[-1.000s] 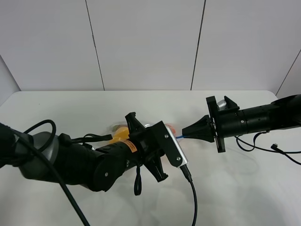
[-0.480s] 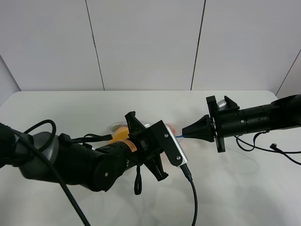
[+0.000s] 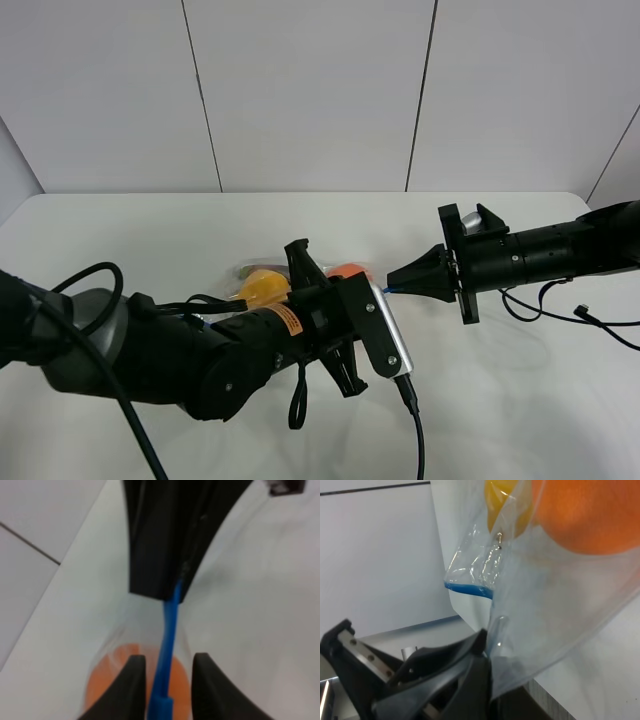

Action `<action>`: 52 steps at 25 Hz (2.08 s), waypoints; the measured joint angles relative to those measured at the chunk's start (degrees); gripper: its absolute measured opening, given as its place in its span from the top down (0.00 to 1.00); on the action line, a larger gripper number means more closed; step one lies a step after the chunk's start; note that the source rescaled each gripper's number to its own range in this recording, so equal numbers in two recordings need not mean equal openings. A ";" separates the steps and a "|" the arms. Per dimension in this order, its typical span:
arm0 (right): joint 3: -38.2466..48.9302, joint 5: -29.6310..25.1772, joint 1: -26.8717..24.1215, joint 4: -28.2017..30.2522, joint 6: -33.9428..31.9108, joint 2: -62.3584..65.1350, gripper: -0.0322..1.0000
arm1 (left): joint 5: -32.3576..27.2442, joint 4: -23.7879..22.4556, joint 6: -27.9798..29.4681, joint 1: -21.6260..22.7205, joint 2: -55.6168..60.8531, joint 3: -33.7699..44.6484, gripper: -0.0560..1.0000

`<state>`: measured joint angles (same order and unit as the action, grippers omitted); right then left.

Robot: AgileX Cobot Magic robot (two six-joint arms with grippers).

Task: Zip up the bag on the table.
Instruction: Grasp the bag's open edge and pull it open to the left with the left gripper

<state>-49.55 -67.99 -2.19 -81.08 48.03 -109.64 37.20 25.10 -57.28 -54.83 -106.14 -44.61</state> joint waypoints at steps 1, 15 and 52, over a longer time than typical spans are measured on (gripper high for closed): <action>0.00 0.00 0.00 0.00 0.00 0.00 0.97 | 0.00 0.00 0.06 0.00 0.00 0.00 0.69; 0.00 0.00 0.00 0.04 0.00 0.00 0.97 | 0.84 -0.02 0.30 0.00 0.00 0.00 0.93; 0.00 0.05 0.00 -1.42 0.00 0.00 0.97 | 9.84 0.77 -11.86 20.99 0.05 9.76 0.95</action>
<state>-49.55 -67.95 -2.19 -82.50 48.03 -109.64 47.05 25.87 -69.14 -33.83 -106.09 -34.85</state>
